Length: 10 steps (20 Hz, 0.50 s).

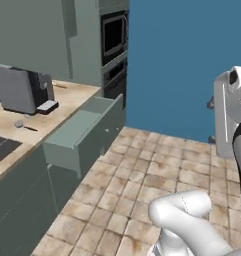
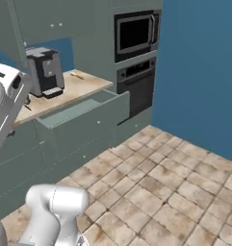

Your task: Organize the utensils by type. Pick up the wooden spoons from the counter and place them in the open cabinet. Then pick up the metallic utensils from the counter and place them in the open drawer.

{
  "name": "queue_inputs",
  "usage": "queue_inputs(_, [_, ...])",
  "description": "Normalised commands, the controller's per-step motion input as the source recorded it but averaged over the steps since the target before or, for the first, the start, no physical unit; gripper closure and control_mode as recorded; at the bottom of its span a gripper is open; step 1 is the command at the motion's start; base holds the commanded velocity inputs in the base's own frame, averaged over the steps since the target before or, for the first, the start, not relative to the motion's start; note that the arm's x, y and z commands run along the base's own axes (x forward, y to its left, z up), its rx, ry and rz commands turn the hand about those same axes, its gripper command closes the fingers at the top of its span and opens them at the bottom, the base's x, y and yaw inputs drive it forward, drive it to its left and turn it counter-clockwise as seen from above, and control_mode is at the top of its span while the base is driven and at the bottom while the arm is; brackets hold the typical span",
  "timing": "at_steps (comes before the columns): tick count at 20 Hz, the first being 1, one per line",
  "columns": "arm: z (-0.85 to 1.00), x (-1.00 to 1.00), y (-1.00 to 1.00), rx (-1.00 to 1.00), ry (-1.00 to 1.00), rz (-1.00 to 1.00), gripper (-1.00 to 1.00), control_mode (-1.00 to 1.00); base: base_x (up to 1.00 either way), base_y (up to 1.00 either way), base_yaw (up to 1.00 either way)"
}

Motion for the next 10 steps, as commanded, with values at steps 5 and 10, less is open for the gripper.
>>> queue_inputs(5, [0.0,0.0,0.0,0.0,0.0,0.0,-1.0,1.0,0.63,-0.48,-0.25])
queue_inputs(10, [0.0,0.0,0.0,0.0,0.0,0.0,-1.0,1.0,0.81,-0.4,0.22])
